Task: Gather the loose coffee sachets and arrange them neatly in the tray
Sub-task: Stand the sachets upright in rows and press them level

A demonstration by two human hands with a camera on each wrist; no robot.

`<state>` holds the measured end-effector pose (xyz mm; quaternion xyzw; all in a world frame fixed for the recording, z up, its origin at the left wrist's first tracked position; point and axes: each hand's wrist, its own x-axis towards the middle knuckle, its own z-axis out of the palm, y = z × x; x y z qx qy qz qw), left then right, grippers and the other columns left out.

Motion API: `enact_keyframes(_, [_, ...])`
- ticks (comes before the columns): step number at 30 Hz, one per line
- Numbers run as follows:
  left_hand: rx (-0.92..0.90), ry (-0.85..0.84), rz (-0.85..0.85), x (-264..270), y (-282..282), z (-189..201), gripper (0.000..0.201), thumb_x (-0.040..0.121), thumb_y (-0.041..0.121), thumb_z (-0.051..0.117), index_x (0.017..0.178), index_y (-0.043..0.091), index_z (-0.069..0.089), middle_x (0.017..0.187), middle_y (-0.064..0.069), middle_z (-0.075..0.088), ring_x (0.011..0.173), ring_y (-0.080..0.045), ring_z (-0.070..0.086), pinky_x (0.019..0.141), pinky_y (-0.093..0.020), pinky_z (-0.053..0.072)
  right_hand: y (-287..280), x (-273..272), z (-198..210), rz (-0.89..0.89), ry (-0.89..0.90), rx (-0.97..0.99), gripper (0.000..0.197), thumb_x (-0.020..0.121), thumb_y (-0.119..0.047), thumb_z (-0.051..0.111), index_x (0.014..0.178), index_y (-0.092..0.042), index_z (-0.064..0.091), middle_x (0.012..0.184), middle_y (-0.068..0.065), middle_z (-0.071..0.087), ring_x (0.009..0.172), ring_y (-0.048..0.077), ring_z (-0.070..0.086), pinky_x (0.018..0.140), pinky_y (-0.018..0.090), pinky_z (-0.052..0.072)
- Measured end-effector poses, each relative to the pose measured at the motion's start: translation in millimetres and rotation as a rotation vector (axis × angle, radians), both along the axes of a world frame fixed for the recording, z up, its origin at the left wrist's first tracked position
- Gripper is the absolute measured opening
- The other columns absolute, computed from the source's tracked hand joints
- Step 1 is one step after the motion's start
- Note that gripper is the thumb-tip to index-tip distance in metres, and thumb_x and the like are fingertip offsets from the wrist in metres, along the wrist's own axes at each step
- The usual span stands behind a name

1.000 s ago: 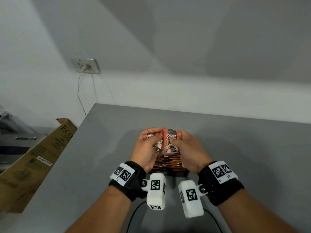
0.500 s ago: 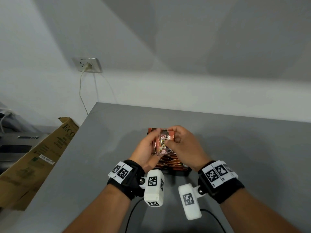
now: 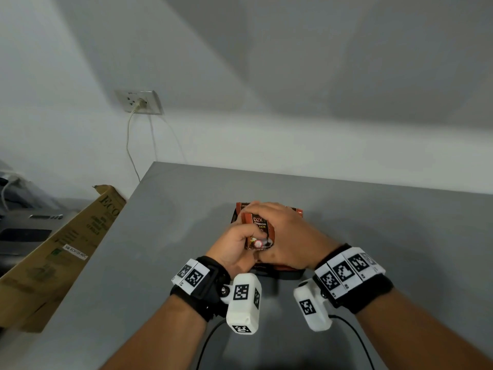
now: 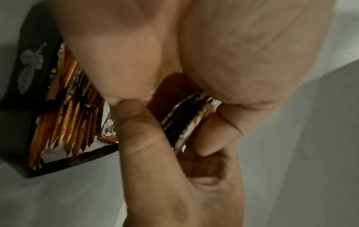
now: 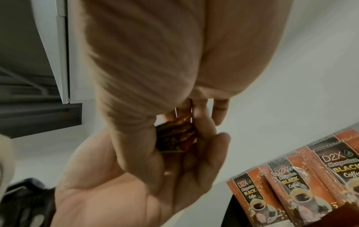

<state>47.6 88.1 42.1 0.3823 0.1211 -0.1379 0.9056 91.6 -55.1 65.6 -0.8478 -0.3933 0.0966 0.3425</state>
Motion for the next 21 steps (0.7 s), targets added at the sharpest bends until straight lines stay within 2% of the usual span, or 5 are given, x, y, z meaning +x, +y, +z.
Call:
enact_keyframes(6, [-0.039, -0.019, 0.032, 0, 1, -4, 0.07, 0.062, -0.01, 0.052, 0.127, 0.015, 0.056, 0.102, -0.019, 0.065, 0.088, -0.03, 0.066, 0.079, -0.042, 0.051, 2, 1, 0, 0.01, 0.02, 0.027, 0.083, 0.06, -0.022, 0.087, 0.136, -0.027, 0.056, 0.129, -0.012, 0.061, 0.115, 0.004, 0.058, 0.104, 0.03, 0.045])
enact_keyframes(9, [-0.004, -0.033, 0.021, 0, -1, -2, 0.048, 0.068, -0.008, 0.053, 0.111, 0.011, 0.061, 0.091, -0.016, 0.067, 0.08, -0.027, 0.068, 0.069, -0.038, 0.054, 4, 1, -3, 0.031, -0.008, 0.028, 0.078, 0.061, -0.026, 0.086, 0.133, -0.028, 0.056, 0.125, -0.015, 0.061, 0.116, 0.004, 0.057, 0.104, 0.033, 0.045])
enact_keyframes(13, [0.129, -0.069, 0.083, 1, -1, -1, 0.044, 0.082, -0.017, 0.048, 0.118, 0.006, 0.056, 0.076, -0.013, 0.071, 0.07, -0.023, 0.071, 0.062, -0.032, 0.057, -4, 1, 4, -0.099, 0.087, 0.084, 0.08, 0.069, -0.038, 0.086, 0.141, -0.03, 0.052, 0.133, -0.017, 0.054, 0.125, 0.004, 0.052, 0.111, 0.033, 0.043])
enact_keyframes(17, [0.278, -0.129, 0.128, 4, 3, -1, 0.072, 0.066, -0.012, 0.069, 0.131, 0.015, 0.052, 0.099, -0.014, 0.073, 0.085, -0.023, 0.071, 0.071, -0.034, 0.058, -15, 10, 11, -0.337, 0.239, 0.213, 0.039, 0.089, -0.024, 0.071, 0.126, -0.032, 0.064, 0.103, -0.013, 0.068, 0.094, 0.004, 0.069, 0.091, 0.036, 0.057])
enact_keyframes(21, [0.433, -0.134, 0.14, 7, -1, -7, 0.077, 0.06, -0.008, 0.077, 0.13, 0.013, 0.053, 0.109, -0.018, 0.067, 0.087, -0.024, 0.068, 0.069, -0.032, 0.057, -19, 15, 5, -0.31, 0.287, 0.179, 0.027, 0.086, -0.01, 0.072, 0.105, -0.029, 0.072, 0.086, -0.004, 0.075, 0.076, 0.012, 0.072, 0.077, 0.034, 0.06])
